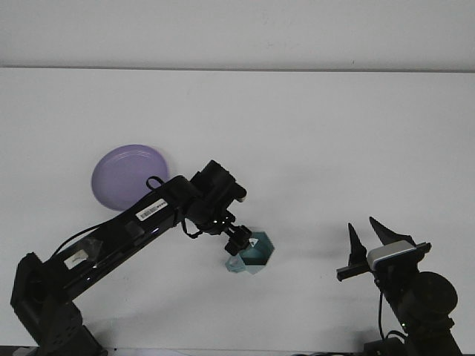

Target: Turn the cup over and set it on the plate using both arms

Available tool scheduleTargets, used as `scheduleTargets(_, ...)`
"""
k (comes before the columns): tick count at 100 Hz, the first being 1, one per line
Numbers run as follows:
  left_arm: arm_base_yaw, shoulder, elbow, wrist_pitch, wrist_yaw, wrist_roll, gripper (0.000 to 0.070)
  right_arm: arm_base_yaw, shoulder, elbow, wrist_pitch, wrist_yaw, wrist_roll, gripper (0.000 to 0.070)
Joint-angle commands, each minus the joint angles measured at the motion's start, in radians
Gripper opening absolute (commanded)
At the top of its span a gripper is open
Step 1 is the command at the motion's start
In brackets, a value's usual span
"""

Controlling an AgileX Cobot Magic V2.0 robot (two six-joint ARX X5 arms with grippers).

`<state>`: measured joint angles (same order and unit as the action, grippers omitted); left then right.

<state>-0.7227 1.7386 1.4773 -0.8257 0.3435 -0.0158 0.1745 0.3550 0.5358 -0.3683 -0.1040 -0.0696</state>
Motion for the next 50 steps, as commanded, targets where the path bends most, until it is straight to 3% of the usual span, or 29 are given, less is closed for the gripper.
scheduleTargets(1, -0.015, 0.035, 0.022, 0.012, 0.005, 0.011, 0.0464, 0.0, -0.001, 0.006, 0.009, 0.0, 0.019, 0.0309)
scheduleTargets(41, -0.054, 0.146, 0.022, 0.071, 0.005, 0.005, 0.0458, 0.0, -0.001, 0.006, 0.008, 0.0, 0.019, 0.0309)
scheduleTargets(46, -0.057, 0.15, 0.022, 0.071, -0.001, 0.006, 0.0437, 0.0, -0.001, 0.006, 0.008, 0.0, 0.019, 0.0309)
scheduleTargets(50, -0.061, 0.15, 0.022, 0.07, -0.006, 0.013, 0.0367, 0.0, -0.001, 0.006, 0.008, 0.0, 0.019, 0.0309)
